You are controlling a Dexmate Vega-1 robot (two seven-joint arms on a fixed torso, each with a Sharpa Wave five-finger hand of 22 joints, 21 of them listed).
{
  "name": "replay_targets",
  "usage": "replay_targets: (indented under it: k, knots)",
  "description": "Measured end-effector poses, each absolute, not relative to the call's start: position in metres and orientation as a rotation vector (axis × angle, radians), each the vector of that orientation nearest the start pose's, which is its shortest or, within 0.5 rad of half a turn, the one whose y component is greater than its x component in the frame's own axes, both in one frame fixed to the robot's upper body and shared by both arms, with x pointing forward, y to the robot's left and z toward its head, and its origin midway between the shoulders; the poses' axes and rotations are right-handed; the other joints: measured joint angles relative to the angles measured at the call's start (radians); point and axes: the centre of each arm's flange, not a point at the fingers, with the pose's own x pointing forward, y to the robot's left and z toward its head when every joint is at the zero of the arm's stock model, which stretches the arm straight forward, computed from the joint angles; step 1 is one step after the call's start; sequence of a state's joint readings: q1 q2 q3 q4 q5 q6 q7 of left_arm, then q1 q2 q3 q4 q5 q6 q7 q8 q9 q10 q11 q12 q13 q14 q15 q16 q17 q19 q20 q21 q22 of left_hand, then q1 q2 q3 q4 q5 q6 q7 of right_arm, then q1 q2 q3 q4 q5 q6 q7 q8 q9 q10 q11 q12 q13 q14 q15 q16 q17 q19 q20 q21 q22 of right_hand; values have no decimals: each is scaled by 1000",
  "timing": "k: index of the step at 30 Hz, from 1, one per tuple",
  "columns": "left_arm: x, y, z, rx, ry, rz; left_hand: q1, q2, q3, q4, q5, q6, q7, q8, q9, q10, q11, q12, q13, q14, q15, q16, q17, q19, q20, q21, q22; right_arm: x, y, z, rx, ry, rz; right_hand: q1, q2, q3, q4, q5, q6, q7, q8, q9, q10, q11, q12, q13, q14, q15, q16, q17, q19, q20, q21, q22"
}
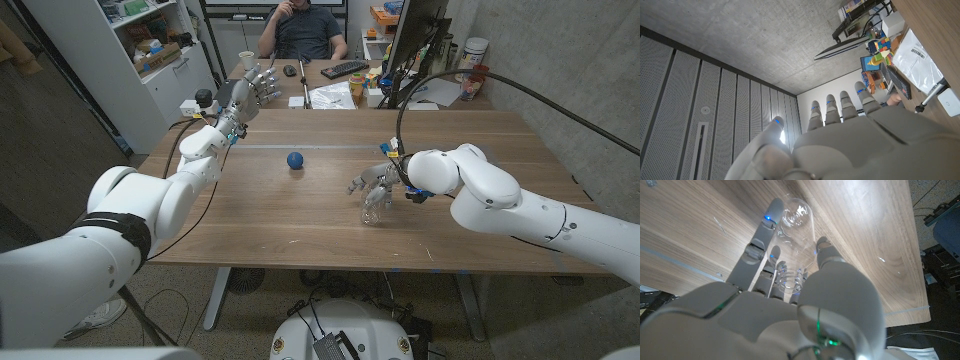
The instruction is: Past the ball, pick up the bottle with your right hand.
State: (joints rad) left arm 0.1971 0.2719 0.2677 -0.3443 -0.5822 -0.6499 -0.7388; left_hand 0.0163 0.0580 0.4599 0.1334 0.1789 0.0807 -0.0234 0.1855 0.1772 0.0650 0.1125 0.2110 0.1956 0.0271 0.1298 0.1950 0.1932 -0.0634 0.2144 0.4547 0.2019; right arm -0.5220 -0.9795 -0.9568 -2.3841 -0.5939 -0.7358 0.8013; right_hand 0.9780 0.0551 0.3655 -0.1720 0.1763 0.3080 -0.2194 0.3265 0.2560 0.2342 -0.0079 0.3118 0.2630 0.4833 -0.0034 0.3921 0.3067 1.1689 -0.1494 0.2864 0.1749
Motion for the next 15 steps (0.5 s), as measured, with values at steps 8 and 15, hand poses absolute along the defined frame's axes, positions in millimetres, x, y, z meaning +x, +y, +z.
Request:
replay_targets:
  k: [8,15]
  knots:
    - [696,314,122,107,-826,-459,0,0,-4,4,0,0,0,0,0,0,0,0,0,0,0,0,0,0,0,0,5,480,-121,8,-1696,-231,476,31,-31,6,6,9,165,38,90,39,122,2,87,44,55,54,39,0,43,-46,8,5]
    - [698,315,122,101,-811,-448,0,0,-4,4,0,0,0,0,0,0,0,0,0,0,0,0,0,-4,-3,0,5,482,-122,9,-1689,-238,468,59,-59,5,7,13,230,96,131,57,186,17,142,76,92,70,49,0,43,-46,14,10]
